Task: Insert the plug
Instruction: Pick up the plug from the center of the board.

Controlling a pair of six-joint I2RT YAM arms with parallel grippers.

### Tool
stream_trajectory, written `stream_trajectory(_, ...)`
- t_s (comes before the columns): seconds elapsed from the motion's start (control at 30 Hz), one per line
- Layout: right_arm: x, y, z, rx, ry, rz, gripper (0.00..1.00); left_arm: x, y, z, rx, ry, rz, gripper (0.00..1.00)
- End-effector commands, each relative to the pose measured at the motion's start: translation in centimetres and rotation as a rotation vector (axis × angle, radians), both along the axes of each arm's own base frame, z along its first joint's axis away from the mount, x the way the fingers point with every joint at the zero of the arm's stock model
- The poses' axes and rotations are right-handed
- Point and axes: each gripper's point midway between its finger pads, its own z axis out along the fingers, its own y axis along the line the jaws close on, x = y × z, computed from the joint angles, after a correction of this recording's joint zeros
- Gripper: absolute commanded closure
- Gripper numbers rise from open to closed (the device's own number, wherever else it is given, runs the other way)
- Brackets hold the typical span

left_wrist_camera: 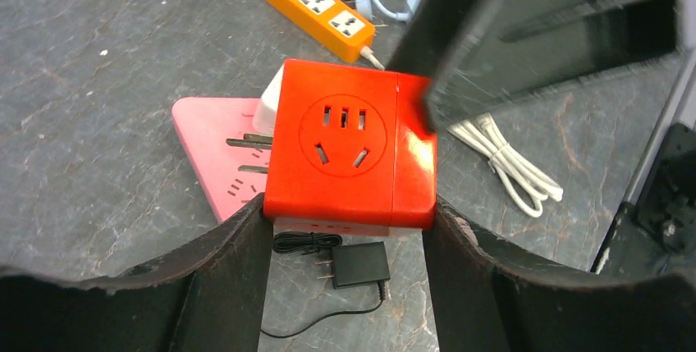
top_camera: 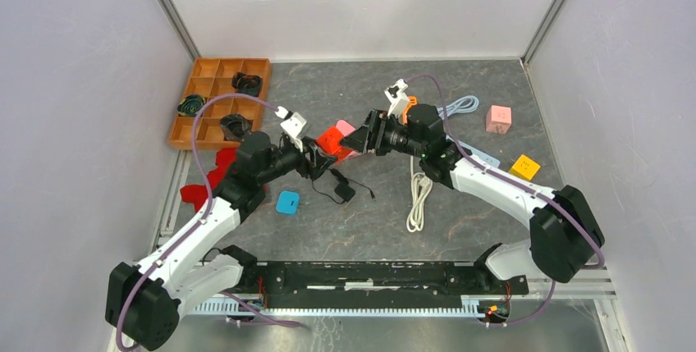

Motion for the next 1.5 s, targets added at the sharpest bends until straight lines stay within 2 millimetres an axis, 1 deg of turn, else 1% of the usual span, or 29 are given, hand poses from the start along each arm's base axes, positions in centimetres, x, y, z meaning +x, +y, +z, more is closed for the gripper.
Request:
stream_trajectory(0.0,-0.1,-1.5,1.3,-0.122,-0.183,0.010,0.24,1.3,0.0,4.6,-0.145,0.000,0.077,0.71)
stream_trajectory(0.07,0.2,-2.4,1.1,-0.175,-0.233,-0.015,0.18,1.5,0.1,4.8,-0.162,0.038,0.088,0.73)
stream_trajectory(0.13,0.3,-3.1,1.3,-0.210,-0.305,-0.018,0.10,1.6,0.1,4.8,-0.175,0.078,0.096,0.74)
stream_trajectory(0.17,0.2,-3.3,1.5,-0.225,-0.349,-0.012,0.08,1.6,0.1,4.7,-0.185,0.103,0.098,0.75)
stream_trajectory(0.23,0.0,-3.7,2.6,-0.234,-0.469,0.000,0.08,1.8,0.1,4.7,-0.213,0.159,0.107,0.77)
stream_trajectory(0.33,-0.6,-4.6,4.9,-0.204,-0.701,-0.029,0.10,2.0,-0.1,4.7,-0.270,0.277,0.110,0.78)
stream_trajectory(0.4,-1.5,-5.1,6.4,-0.171,-0.838,-0.052,0.10,1.8,-0.4,4.7,-0.302,0.353,0.103,0.78)
stream_trajectory(0.47,-2.8,-5.0,7.8,-0.150,-0.972,-0.045,0.09,1.8,-0.6,4.9,-0.334,0.409,0.108,0.78)
stream_trajectory(0.53,-3.5,-4.7,8.1,-0.160,-1.060,-0.043,0.08,1.4,-0.8,5.0,-0.353,0.464,0.100,0.78)
stream_trajectory(0.57,-3.5,-4.4,8.1,-0.170,-1.068,-0.041,0.08,1.4,-0.9,5.1,-0.363,0.482,0.098,0.78)
stream_trajectory(0.7,-3.0,-3.1,6.5,-0.231,-1.057,-0.016,0.08,1.8,-0.8,5.3,-0.402,0.555,0.151,0.78)
stream_trajectory(0.87,-2.7,-1.4,6.1,-0.267,-1.063,0.002,0.11,1.4,-1.5,4.9,-0.410,0.643,0.129,0.79)
stream_trajectory(0.97,-1.7,-0.9,5.9,-0.329,-1.055,-0.023,0.11,1.1,-1.8,4.4,-0.400,0.679,0.110,0.80)
stream_trajectory(1.07,-0.6,-0.6,5.5,-0.370,-1.022,-0.055,0.08,0.9,-1.7,4.3,-0.392,0.680,0.106,0.81)
stream_trajectory(1.17,0.1,-0.1,5.0,-0.376,-0.982,-0.065,0.08,0.7,-1.7,4.5,-0.393,0.673,0.102,0.80)
stream_trajectory(1.33,0.2,1.2,4.3,-0.361,-0.936,-0.035,0.12,0.6,-1.5,4.9,-0.401,0.659,0.104,0.80)
stream_trajectory(1.4,0.2,1.4,3.7,-0.366,-0.925,-0.022,0.12,0.5,-1.6,4.6,-0.395,0.660,0.097,0.80)
stream_trajectory(1.47,-0.1,1.9,2.7,-0.376,-0.925,0.023,0.11,0.4,-1.6,3.9,-0.383,0.673,0.099,0.80)
